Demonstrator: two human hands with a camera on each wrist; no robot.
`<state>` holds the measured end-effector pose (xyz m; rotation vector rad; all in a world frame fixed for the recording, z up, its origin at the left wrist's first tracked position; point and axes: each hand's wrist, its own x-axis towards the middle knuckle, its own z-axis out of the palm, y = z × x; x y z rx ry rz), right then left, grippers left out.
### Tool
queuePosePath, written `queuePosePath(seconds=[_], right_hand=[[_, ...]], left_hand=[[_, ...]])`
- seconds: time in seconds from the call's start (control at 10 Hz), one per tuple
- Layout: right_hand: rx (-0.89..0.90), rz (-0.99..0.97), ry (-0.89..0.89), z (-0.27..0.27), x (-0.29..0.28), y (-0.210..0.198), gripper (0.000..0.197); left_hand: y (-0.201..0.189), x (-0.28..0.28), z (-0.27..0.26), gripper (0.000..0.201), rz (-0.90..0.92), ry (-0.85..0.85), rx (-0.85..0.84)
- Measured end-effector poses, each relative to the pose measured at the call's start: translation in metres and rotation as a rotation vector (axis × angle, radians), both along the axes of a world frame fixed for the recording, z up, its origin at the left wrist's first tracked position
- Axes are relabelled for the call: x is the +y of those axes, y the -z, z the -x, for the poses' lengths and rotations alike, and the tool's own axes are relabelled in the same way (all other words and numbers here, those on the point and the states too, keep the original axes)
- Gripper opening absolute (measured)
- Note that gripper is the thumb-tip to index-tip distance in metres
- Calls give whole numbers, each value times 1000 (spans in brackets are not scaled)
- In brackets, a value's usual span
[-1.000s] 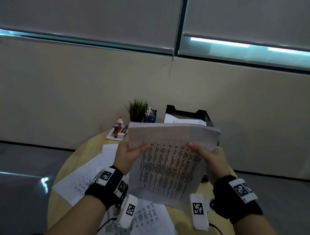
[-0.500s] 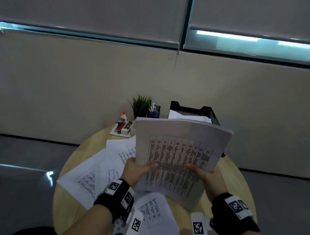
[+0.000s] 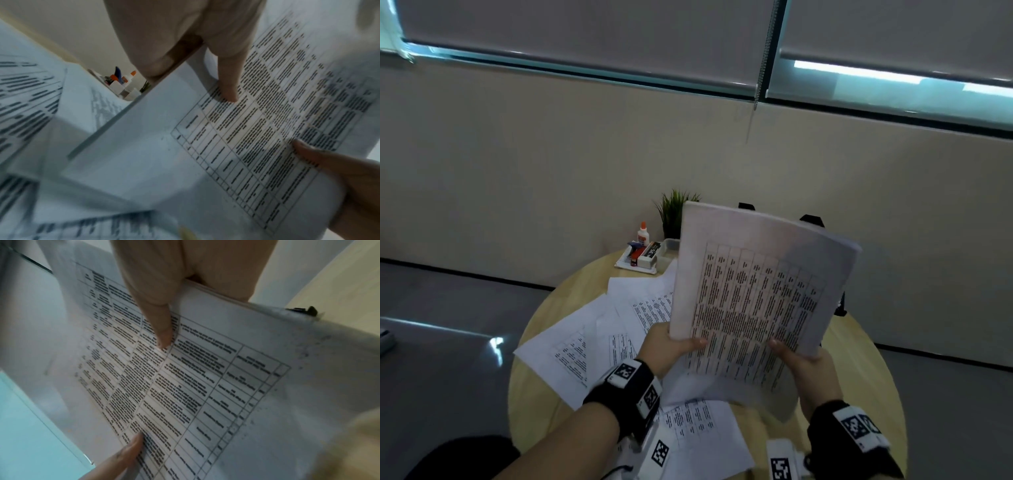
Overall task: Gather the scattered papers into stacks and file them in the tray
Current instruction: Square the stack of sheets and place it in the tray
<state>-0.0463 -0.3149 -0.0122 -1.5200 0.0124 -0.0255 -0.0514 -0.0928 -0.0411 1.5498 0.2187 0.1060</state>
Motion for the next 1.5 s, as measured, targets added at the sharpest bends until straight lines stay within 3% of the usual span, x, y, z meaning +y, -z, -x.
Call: queuePosePath(seconds=[0.1,0.2,0.3,0.5,0.7,0.8,0.9,1.0,1.1,1.2,1.4,1.5], right_hand=[[9,-14,10,7,-8,-8,18],[81,-52,8,22,-14,-12,14],[164,-104,9,40,-20,-9,11],[278,-36,109,56,-35,5,9],[323,0,164,55,-39,6,34],[366,-83,158,52,-41,1,27],[369,-137,176,44,-46,3,33],[360,-128,230,38,-46,1,32],[352,-121,229,30,-50,-1,22],[309,-66,232,25,-54,3,25],[296,10,265,19,-53,7,29],[262,13,242,16,-55,4,27]], left_hand=[[-7,-4,11,31,-14,45,-22],[-4,-8,32,32,10,137,-3],[6,-3,49,14,-66,181,46],[43,38,48,22,-385,-70,231],[59,60,25,44,-638,-71,422],[57,55,9,37,-794,-71,515],[61,50,-9,69,-918,-55,609],[66,36,-23,87,-955,-114,675],[64,21,-34,83,-933,-149,738],[63,11,-47,75,-878,-213,790],[60,6,-53,59,-1075,-11,807],[48,3,-45,37,-825,-42,820]])
